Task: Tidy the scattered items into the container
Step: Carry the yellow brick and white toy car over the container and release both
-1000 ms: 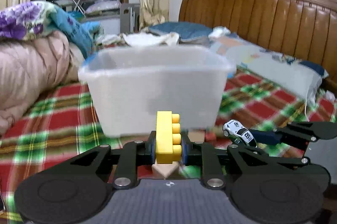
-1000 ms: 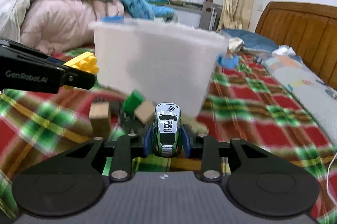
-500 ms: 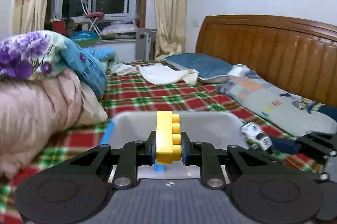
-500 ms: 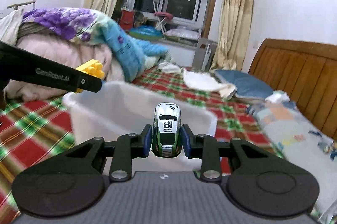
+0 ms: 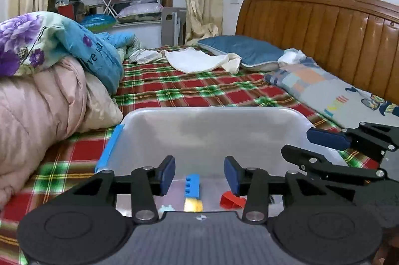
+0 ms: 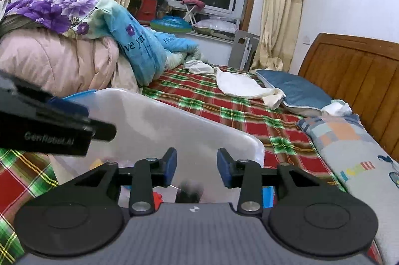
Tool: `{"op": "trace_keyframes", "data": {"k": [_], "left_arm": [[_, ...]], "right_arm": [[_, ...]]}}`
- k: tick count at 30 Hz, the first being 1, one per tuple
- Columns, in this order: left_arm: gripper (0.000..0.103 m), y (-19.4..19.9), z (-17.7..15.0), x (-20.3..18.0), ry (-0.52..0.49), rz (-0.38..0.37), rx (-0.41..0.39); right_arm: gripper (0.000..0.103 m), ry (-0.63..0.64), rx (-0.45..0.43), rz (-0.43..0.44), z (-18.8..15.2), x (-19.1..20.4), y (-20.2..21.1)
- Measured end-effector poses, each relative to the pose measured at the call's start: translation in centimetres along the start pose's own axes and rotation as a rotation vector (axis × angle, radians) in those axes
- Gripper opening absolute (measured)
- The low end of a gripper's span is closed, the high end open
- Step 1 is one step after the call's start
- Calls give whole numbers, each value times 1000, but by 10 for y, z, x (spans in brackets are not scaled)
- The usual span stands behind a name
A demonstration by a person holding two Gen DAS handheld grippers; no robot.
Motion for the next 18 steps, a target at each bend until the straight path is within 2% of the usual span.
{"op": "trace_keyframes", "data": {"k": [5, 7, 10, 12, 16, 18], "left_arm": [[52, 26, -15, -5, -3, -35, -48], [65, 43, -26, -10, -20, -54, -67], [68, 61, -49, -17, -81, -86, -77], [68, 64, -68, -20, -107, -87, -59], [68, 50, -113, -19, -86, -89, 40], [68, 41, -131, -20, -98, -66, 75]], "right_arm": [[41, -23, -37, 10, -6, -5, 24], [44, -14, -70, 7, -11, -5, 38], [47, 32, -94, 12, -30, 0, 61], [47, 26, -73, 36, -45, 2, 68], [47, 24, -1, 82, -83, 14, 70], [47, 34, 35, 101, -103, 25, 68]]}}
Point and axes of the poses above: each gripper's, at about its wrist camera, not at the fingertips, and y roughly against the way its jaws point, x to its left, z to its top, the point moved 3 cm from there along -y, roughly the way its jaws point, and after that the axes turned 9 degrees about x, right-handed, at the moved point
